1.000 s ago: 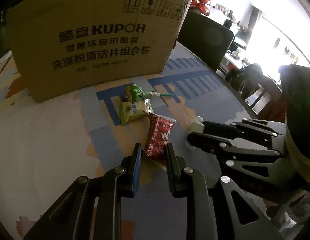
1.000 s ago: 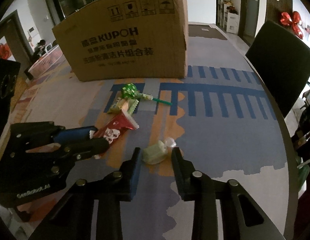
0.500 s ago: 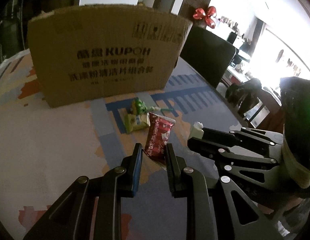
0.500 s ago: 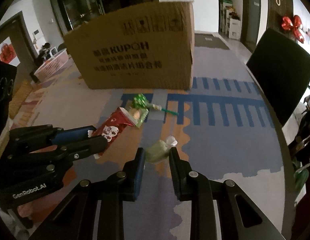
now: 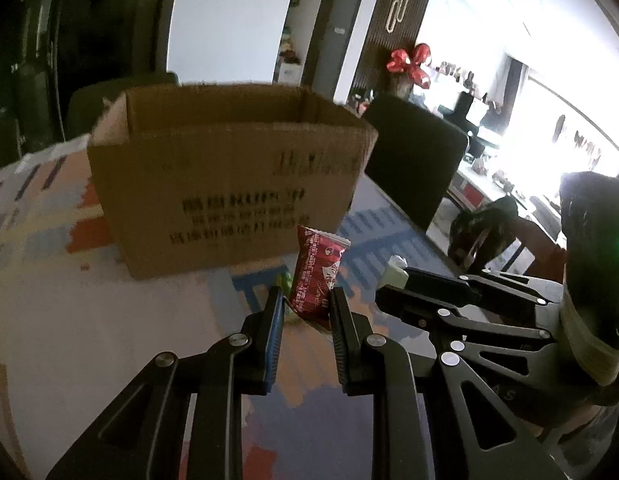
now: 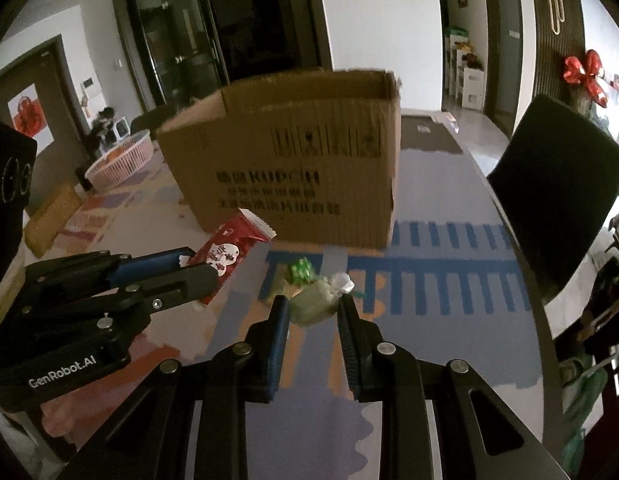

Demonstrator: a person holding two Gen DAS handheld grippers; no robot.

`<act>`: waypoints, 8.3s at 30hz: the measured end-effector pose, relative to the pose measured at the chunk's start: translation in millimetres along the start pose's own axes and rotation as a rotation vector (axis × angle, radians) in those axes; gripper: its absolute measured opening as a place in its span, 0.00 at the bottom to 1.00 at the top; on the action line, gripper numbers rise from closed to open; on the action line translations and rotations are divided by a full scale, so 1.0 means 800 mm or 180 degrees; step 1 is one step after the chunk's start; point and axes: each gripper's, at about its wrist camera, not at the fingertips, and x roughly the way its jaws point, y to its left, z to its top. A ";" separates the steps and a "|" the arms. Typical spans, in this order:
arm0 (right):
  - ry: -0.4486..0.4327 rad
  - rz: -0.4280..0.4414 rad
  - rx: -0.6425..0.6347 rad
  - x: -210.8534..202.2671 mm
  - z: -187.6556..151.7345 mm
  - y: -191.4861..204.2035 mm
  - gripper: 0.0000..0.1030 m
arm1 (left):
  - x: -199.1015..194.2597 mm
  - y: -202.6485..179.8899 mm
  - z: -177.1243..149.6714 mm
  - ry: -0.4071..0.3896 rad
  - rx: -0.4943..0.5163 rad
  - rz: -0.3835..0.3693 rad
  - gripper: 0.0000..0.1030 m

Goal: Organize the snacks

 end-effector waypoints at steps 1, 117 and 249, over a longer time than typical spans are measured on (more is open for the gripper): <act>-0.0040 0.0004 0.0001 -0.003 0.006 0.000 0.26 | -0.003 0.001 0.004 -0.0027 -0.0003 0.0006 0.23; 0.0220 -0.0004 -0.0121 0.061 0.010 -0.052 0.49 | 0.109 -0.008 -0.025 0.0577 -0.0174 0.0462 0.26; -0.0666 -0.0418 -0.0153 -0.098 0.119 0.024 0.67 | -0.127 0.004 0.078 -0.0695 0.0095 0.1347 0.82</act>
